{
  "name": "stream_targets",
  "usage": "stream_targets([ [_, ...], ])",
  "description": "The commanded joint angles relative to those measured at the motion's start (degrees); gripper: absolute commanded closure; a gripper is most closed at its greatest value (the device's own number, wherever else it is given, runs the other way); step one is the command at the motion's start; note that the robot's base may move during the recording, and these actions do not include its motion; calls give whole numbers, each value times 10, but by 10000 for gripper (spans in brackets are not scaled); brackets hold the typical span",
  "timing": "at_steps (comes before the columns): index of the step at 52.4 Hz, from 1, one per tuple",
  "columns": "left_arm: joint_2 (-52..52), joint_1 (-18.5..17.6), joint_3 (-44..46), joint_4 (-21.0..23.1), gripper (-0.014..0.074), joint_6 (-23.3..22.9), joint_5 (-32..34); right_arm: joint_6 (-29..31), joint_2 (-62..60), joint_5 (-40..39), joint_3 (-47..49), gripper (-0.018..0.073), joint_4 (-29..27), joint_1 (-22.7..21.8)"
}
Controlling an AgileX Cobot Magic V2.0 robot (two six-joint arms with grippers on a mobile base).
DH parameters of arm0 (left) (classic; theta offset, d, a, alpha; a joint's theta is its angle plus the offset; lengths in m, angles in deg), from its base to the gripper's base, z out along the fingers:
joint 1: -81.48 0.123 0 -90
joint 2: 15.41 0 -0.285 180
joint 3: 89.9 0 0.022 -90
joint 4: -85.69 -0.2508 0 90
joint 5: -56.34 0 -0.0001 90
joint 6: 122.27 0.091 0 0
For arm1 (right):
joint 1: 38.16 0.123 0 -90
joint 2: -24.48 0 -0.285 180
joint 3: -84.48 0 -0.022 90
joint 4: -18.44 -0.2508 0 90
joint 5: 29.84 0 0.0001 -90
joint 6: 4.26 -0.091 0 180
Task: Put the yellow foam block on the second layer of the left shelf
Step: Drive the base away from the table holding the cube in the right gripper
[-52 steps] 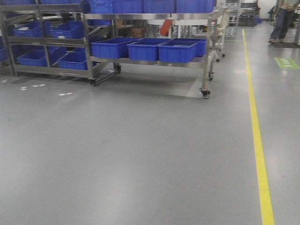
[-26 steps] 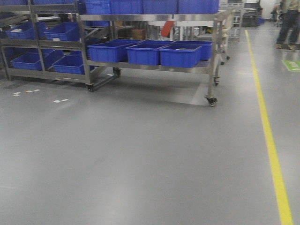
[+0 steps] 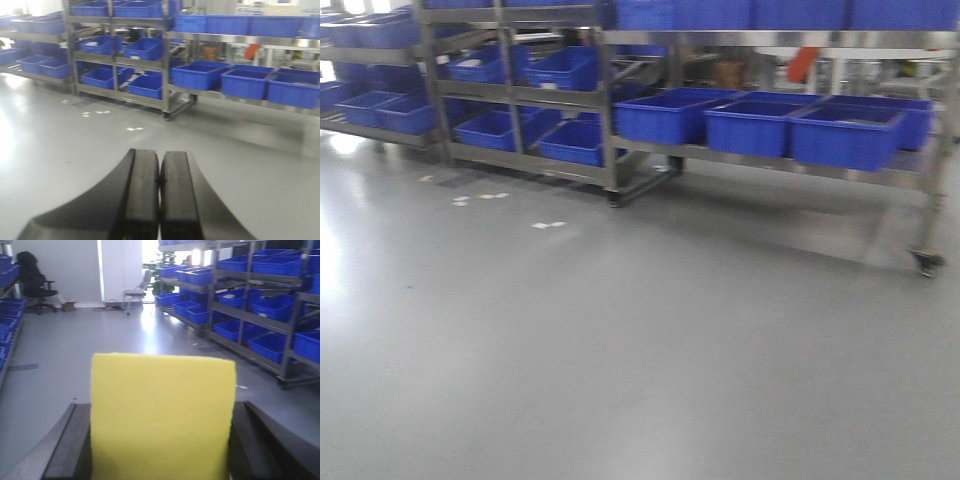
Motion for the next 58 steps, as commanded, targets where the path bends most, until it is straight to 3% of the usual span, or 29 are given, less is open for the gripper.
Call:
stream_targets([
  [1, 2, -1, -14, 0, 461, -1, 47, 5, 0, -52, 17, 261, 4, -3],
  [58, 2, -1, -14, 0, 461, -1, 47, 5, 0, -52, 17, 261, 4, -3],
])
